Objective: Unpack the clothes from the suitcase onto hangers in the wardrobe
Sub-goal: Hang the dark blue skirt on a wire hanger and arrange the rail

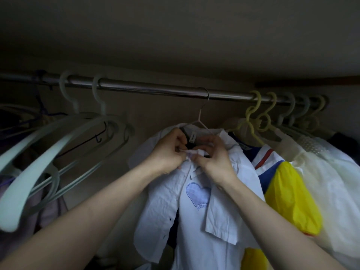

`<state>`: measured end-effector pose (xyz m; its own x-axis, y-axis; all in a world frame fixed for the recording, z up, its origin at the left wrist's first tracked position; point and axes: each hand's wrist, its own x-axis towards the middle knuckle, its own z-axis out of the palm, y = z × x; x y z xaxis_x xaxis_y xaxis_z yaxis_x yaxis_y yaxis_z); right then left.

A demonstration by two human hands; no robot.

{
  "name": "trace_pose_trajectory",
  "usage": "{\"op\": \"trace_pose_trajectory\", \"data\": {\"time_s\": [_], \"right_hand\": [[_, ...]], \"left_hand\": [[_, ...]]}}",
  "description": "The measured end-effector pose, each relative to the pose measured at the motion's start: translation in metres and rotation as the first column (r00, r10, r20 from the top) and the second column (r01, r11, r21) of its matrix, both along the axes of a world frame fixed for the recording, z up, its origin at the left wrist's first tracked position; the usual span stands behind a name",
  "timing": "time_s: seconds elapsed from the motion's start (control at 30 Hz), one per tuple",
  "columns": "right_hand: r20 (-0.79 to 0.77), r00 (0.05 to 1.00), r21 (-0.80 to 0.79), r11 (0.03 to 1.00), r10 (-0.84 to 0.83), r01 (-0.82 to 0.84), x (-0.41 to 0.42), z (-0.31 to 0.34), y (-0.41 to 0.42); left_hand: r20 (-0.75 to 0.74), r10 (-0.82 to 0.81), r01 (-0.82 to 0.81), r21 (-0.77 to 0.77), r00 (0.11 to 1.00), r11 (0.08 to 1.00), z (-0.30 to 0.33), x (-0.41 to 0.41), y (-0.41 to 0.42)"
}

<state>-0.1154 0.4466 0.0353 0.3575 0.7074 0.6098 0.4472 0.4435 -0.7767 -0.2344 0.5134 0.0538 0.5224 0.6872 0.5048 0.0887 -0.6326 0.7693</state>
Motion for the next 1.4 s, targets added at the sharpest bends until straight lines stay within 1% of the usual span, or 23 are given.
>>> {"op": "trace_pose_trajectory", "data": {"time_s": [0.1, 0.17, 0.27, 0.33, 0.37, 0.43, 0.5, 0.53, 0.6, 0.67, 0.73, 0.8, 0.87, 0.9, 0.93, 0.97, 1.0, 1.03, 1.07, 1.1, 1.2, 1.3, 1.4], "right_hand": [[0.001, 0.999, -0.045, 0.998, 0.050, -0.050, 0.003, 0.001, 0.000], [-0.027, 0.993, -0.099, 0.989, 0.111, -0.113, 0.007, 0.002, -0.001], [-0.065, 0.983, -0.131, 0.975, 0.173, -0.180, 0.007, 0.003, -0.002], [0.007, 0.989, -0.157, 0.976, 0.151, -0.148, 0.005, 0.005, -0.003], [0.044, 0.990, -0.166, 0.978, 0.135, -0.126, 0.005, 0.006, -0.002], [0.044, 0.994, -0.151, 0.984, 0.099, -0.091, 0.007, 0.009, -0.003], [0.066, 0.996, -0.147, 0.988, 0.057, -0.047, 0.011, 0.009, -0.005], [0.105, 0.993, -0.171, 0.985, 0.047, -0.028, 0.012, 0.006, -0.006], [0.158, 0.986, -0.211, 0.977, 0.053, -0.019, 0.012, 0.002, -0.008], [0.159, 0.985, -0.233, 0.972, 0.070, -0.032, 0.009, 0.000, -0.009], [0.173, 0.983, -0.219, 0.976, 0.054, -0.015, 0.008, -0.001, -0.008], [0.212, 0.977, -0.203, 0.979, 0.015, 0.029, 0.007, 0.000, -0.007], [0.185, 0.983, -0.218, 0.975, 0.014, 0.028, 0.006, 0.001, -0.008], [0.139, 0.990, -0.232, 0.973, 0.028, 0.005, 0.005, 0.002, -0.010], [0.082, 0.995, -0.250, 0.968, 0.050, -0.028, 0.003, 0.003, -0.011], [0.032, 0.997, -0.261, 0.964, 0.067, -0.056, 0.002, 0.005, -0.013], [0.003, 0.997, -0.264, 0.962, 0.073, -0.070, 0.001, 0.007, -0.015], [-0.007, 0.997, -0.268, 0.961, 0.075, -0.074, 0.001, 0.008, -0.015], [-0.008, 0.997, -0.273, 0.959, 0.074, -0.073, 0.001, 0.008, -0.016], [-0.006, 0.997, -0.274, 0.959, 0.071, -0.070, 0.002, 0.008, -0.016], [0.017, 0.999, -0.266, 0.963, 0.042, -0.036, 0.003, 0.005, -0.016], [0.120, 0.993, -0.251, 0.967, -0.008, 0.038, 0.003, 0.002, -0.016], [0.137, 0.990, -0.246, 0.968, -0.019, 0.053, 0.002, -0.002, -0.013]], "left_hand": [[0.061, -0.050, 0.057, -0.113, 0.997, 0.992, -0.004, -0.001, 0.000], [0.057, -0.054, 0.060, -0.106, 0.997, 0.993, -0.005, -0.001, 0.001], [-0.141, 0.082, -0.060, 0.154, 0.987, 0.986, -0.002, -0.001, 0.004], [-0.173, 0.180, -0.125, 0.285, 0.968, 0.950, -0.002, -0.001, 0.003], [-0.122, 0.217, -0.171, 0.308, 0.969, 0.936, -0.004, -0.002, 0.002], [0.089, 0.303, -0.315, 0.252, 0.949, 0.915, -0.015, -0.005, 0.002], [0.321, 0.411, -0.484, 0.194, 0.853, 0.853, -0.039, -0.009, 0.005], [0.378, 0.447, -0.541, 0.190, 0.810, 0.819, -0.058, -0.009, 0.005], [0.383, 0.427, -0.533, 0.233, 0.819, 0.813, -0.103, -0.005, -0.003], [0.293, 0.443, -0.521, 0.297, 0.847, 0.800, -0.144, 0.005, -0.012], [0.210, 0.512, -0.553, 0.365, 0.833, 0.749, -0.167, 0.013, -0.017], [0.227, 0.533, -0.576, 0.408, 0.815, 0.708, -0.176, 0.018, -0.016], [0.261, 0.483, -0.549, 0.402, 0.836, 0.732, -0.179, 0.020, -0.016], [0.236, 0.429, -0.488, 0.334, 0.872, 0.807, -0.180, 0.021, -0.018], [0.194, 0.348, -0.382, 0.183, 0.917, 0.906, -0.178, 0.023, -0.021], [0.163, 0.236, -0.228, -0.068, 0.958, 0.971, -0.174, 0.025, -0.025], [0.195, 0.116, -0.036, -0.369, 0.974, 0.929, -0.166, 0.025, -0.030], [0.241, 0.059, 0.105, -0.613, 0.969, 0.783, -0.157, 0.025, -0.032], [0.301, 0.031, 0.205, -0.718, 0.953, 0.665, -0.155, 0.024, -0.032], [0.376, 0.002, 0.285, -0.706, 0.927, 0.648, -0.155, 0.020, -0.032], [0.496, -0.014, 0.332, -0.560, 0.868, 0.759, -0.159, 0.009, -0.034], [0.500, 0.206, 0.114, -0.536, 0.841, 0.836, -0.169, 0.007, -0.034], [0.459, 0.471, -0.134, -0.594, 0.753, 0.793, -0.176, 0.011, -0.030]]}}
